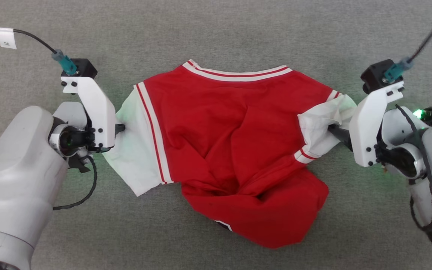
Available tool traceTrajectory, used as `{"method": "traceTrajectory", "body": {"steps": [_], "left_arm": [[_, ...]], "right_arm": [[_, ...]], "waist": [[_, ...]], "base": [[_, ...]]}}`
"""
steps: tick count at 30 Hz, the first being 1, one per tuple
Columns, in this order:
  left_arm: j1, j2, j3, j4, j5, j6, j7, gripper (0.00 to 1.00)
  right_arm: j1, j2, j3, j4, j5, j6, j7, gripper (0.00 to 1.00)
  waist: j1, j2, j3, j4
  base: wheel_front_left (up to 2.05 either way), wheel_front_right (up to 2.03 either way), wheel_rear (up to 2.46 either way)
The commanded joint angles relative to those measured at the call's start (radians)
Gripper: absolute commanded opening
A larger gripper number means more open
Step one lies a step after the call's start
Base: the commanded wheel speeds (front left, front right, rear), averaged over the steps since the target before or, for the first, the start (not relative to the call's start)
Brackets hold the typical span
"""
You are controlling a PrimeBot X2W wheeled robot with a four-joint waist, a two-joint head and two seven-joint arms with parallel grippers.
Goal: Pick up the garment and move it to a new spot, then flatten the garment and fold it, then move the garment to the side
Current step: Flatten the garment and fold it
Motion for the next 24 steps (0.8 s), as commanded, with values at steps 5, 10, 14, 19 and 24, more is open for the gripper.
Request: {"method": "traceTrajectory", "body": {"steps": [5, 10, 14, 19, 24], "left_arm": [[0.025, -0.072, -0.045, 0.025, -0.014, -0.006, -0.035, 0.0], [-0.042, -0.04, -0.038, 0.007, -0.026, -0.006, -0.057, 0.0], [-0.089, -0.001, -0.033, -0.011, -0.031, -0.005, -0.061, 0.0], [-0.146, 0.025, -0.03, -0.049, -0.036, -0.004, -0.053, 0.0], [-0.199, 0.057, -0.025, -0.079, -0.022, -0.004, -0.045, 0.0]], "right_arm": [[0.003, -0.013, 0.037, 0.052, 0.067, 0.005, -0.001, 0.0], [-0.08, -0.055, -0.032, -0.001, 0.12, 0.002, -0.043, 0.0], [-0.111, -0.075, -0.059, -0.042, 0.151, 0.002, -0.074, 0.0], [-0.156, -0.095, -0.074, -0.085, 0.149, 0.002, -0.111, 0.0], [-0.21, -0.104, -0.063, -0.11, 0.154, 0.002, -0.146, 0.0]], "waist": [[0.0001, -0.0001, -0.011, 0.016], [0.0001, -0.0001, -0.063, 0.025], [0.0001, -0.0001, -0.124, 0.029], [0.0001, -0.0001, -0.208, 0.029], [0.0001, -0.0001, -0.285, 0.024]], "base": [[0.0, 0.0, 0.0], [0.0, 0.0, 0.0], [0.0, 0.0, 0.0], [0.0, 0.0, 0.0], [0.0, 0.0, 0.0]]}}
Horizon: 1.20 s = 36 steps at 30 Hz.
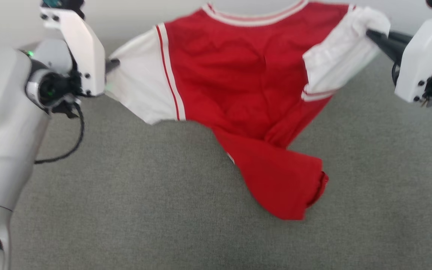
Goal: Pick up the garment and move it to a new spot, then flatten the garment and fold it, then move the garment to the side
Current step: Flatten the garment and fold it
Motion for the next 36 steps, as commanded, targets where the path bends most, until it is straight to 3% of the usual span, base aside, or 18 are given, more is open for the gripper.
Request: {"method": "traceTrajectory", "body": {"steps": [1, 15, 24, 29, 36], "left_arm": [[-0.024, 0.016, 0.003, -0.008, 0.006, 0.005, 0.006, 0.0], [-0.128, 0.059, 0.029, -0.074, 0.02, 0.03, 0.006, 0.0], [-0.178, 0.076, 0.024, -0.102, 0.059, 0.035, -0.029, 0.0], [-0.223, 0.068, 0.028, -0.097, 0.084, 0.029, -0.115, 0.0], [-0.369, 0.039, 0.029, -0.038, 0.197, 0.02, -0.371, 0.0]], "right_arm": [[-0.027, -0.006, 0.005, -0.007, 0.001, 0.0, -0.021, 0.0], [-0.16, -0.001, 0.023, 0.013, 0.043, 0.0, -0.061, 0.0], [-0.241, 0.0, 0.046, 0.051, 0.028, 0.0, -0.082, 0.0], [-0.321, 0.017, 0.064, 0.129, -0.037, 0.0, -0.2, 0.0], [-0.495, 0.073, 0.107, 0.324, -0.187, 0.0, -0.46, 0.0]], "waist": [[0.0, 0.0, -0.06, -0.004], [0.0, 0.0, -0.159, -0.02], [0.0, 0.0, -0.139, -0.038], [0.0, 0.0, -0.056, -0.048], [0.0, 0.0, 0.09, -0.055]], "base": [[0.0, 0.0, 0.0], [0.0, 0.0, 0.0], [0.0, 0.0, 0.0], [0.0, 0.0, 0.0], [0.0, 0.0, 0.0]]}}
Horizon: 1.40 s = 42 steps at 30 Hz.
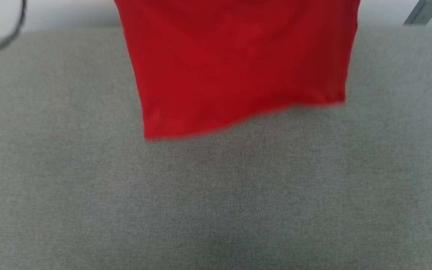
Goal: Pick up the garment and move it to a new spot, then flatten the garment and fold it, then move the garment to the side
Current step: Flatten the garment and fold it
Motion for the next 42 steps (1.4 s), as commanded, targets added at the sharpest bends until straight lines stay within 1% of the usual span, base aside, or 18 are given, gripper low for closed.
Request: {"method": "traceTrajectory", "body": {"steps": [1, 6, 9, 12, 13, 14, 17, 18, 19, 20, 25, 26, 28, 29, 33, 35, 39, 42], "left_arm": [[-0.064, -0.01, 0.0, 0.028, 0.049, -0.004, -0.101, 0.0], [-0.179, -0.025, -0.007, 0.091, 0.143, 0.002, -0.344, 0.0], [-0.212, -0.04, -0.016, 0.122, 0.174, -0.006, -0.477, 0.0], [-0.171, -0.041, -0.042, 0.161, 0.177, -0.016, -0.564, 0.0], [-0.148, -0.047, -0.041, 0.182, 0.153, -0.019, -0.573, 0.0], [-0.128, -0.045, -0.059, 0.195, 0.163, -0.021, -0.583, 0.0], [-0.076, -0.06, -0.079, 0.223, 0.132, -0.022, -0.584, 0.0], [-0.025, -0.063, -0.11, 0.227, 0.086, -0.023, -0.567, 0.0], [-0.025, -0.063, -0.11, 0.227, 0.086, -0.023, -0.567, 0.0], [-0.001, -0.055, -0.125, 0.226, 0.074, -0.021, -0.557, 0.0], [0.114, -0.032, -0.206, 0.182, -0.054, -0.022, -0.464, 0.0], [0.132, -0.023, -0.228, 0.166, -0.067, -0.022, -0.441, 0.0], [0.18, -0.01, -0.252, 0.14, -0.14, -0.022, -0.375, 0.0], [0.201, 0.003, -0.278, 0.118, -0.15, -0.022, -0.342, 0.0], [0.296, 0.053, -0.326, 0.04, -0.273, -0.022, -0.202, 0.0], [0.345, 0.083, -0.352, -0.006, -0.31, -0.022, -0.14, 0.0], [0.438, 0.136, -0.371, -0.096, -0.372, -0.022, -0.07, 0.0], [0.511, 0.182, -0.382, -0.173, -0.409, 0.004, -0.017, 0.0]], "right_arm": [[-0.064, 0.019, 0.003, 0.059, -0.066, 0.0, -0.124, 0.0], [-0.182, 0.063, -0.016, 0.207, -0.235, 0.0, -0.388, 0.0], [-0.232, 0.08, -0.031, 0.283, -0.323, 0.0, -0.494, 0.0], [-0.223, 0.105, -0.008, 0.353, -0.362, 0.0, -0.53, 0.0], [-0.21, 0.113, 0.007, 0.375, -0.358, 0.0, -0.531, 0.0], [-0.2, 0.111, 0.025, 0.395, -0.362, 0.0, -0.534, 0.0], [-0.158, 0.128, 0.064, 0.43, -0.312, 0.0, -0.521, 0.0], [-0.125, 0.129, 0.107, 0.447, -0.26, 0.0, -0.505, 0.0], [-0.125, 0.129, 0.107, 0.447, -0.26, 0.0, -0.505, 0.0], [-0.101, 0.132, 0.13, 0.45, -0.223, 0.0, -0.492, 0.0], [0.018, 0.094, 0.254, 0.392, -0.056, 0.0, -0.412, 0.0], [0.046, 0.08, 0.276, 0.37, -0.01, 0.0, -0.382, 0.0], [0.097, 0.051, 0.32, 0.311, 0.069, 0.0, -0.328, 0.0], [0.122, 0.026, 0.336, 0.284, 0.108, 0.0, -0.297, 0.0], [0.237, -0.051, 0.392, 0.151, 0.243, 0.0, -0.187, 0.0], [0.291, -0.098, 0.401, 0.084, 0.296, 0.0, -0.138, 0.0], [0.421, -0.176, 0.391, -0.047, 0.388, 0.0, -0.052, 0.0], [0.522, -0.228, 0.361, -0.134, 0.437, 0.0, 0.0, 0.0]], "waist": [[0.0, 0.0, 0.088, -0.007], [0.0, 0.0, 0.145, -0.005], [0.0, 0.0, 0.165, 0.002], [0.0, 0.0, 0.173, 0.009], [0.0, 0.0, 0.175, 0.012], [0.0, 0.0, 0.178, 0.014], [0.0, 0.0, 0.178, 0.017], [0.0, 0.0, 0.179, 0.018], [0.0, 0.0, 0.179, 0.018], [0.0, 0.0, 0.178, 0.019], [0.0, 0.0, 0.164, 0.036], [0.0, 0.0, 0.16, 0.039], [0.0, 0.0, 0.146, 0.045], [0.0, 0.0, 0.138, 0.049], [0.0, 0.0, 0.102, 0.06], [0.0, 0.0, 0.085, 0.064], [0.0, 0.0, 0.05, 0.076], [0.0, 0.0, 0.028, 0.081]], "base": [[0.0, 0.0, 0.0], [0.0, 0.0, 0.0], [0.0, 0.0, 0.0], [0.0, 0.0, 0.0], [0.0, 0.0, 0.0], [0.0, 0.0, 0.0], [0.0, 0.0, 0.0], [0.0, 0.0, 0.0], [0.0, 0.0, 0.0], [0.0, 0.0, 0.0], [0.0, 0.0, 0.0], [0.0, 0.0, 0.0], [0.0, 0.0, 0.0], [0.0, 0.0, 0.0], [0.0, 0.0, 0.0], [0.0, 0.0, 0.0], [0.0, 0.0, 0.0], [0.0, 0.0, 0.0]]}}
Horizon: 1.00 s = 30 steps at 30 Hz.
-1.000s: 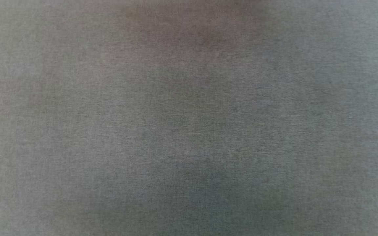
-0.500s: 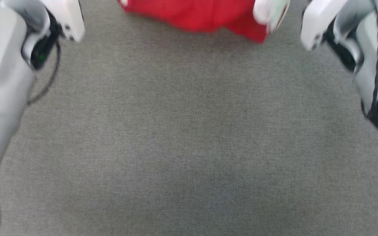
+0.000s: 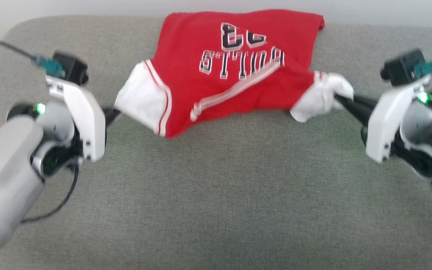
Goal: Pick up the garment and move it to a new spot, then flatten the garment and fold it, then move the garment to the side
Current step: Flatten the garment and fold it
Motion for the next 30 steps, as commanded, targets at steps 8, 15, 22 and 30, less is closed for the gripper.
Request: {"method": "traceTrajectory", "body": {"steps": [8, 15, 22, 30], "left_arm": [[0.229, 0.161, -0.021, -0.317, -0.095, 0.155, 0.085, 0.0], [0.402, 0.29, -0.028, -0.549, -0.154, 0.296, 0.072, 0.0], [0.56, 0.398, -0.046, -0.712, -0.231, 0.432, 0.068, 0.0], [0.64, 0.407, -0.064, -0.776, -0.261, 0.486, 0.043, 0.0]], "right_arm": [[0.304, -0.099, -0.114, -0.227, 0.089, 0.0, 0.163, 0.0], [0.539, -0.132, -0.227, -0.4, 0.119, 0.0, 0.332, 0.0], [0.778, -0.126, -0.374, -0.575, 0.107, 0.0, 0.51, 0.0], [0.934, -0.016, -0.502, -0.634, -0.01, 0.0, 0.627, 0.0]], "waist": [[0.0, 0.0, -0.05, 0.014], [0.0, 0.0, -0.064, 0.012], [0.0, 0.0, -0.068, 0.016], [0.0, 0.0, -0.059, 0.025]], "base": [[0.0, 0.0, 0.0], [0.0, 0.0, 0.0], [0.0, 0.0, 0.0], [0.0, 0.0, 0.0]]}}
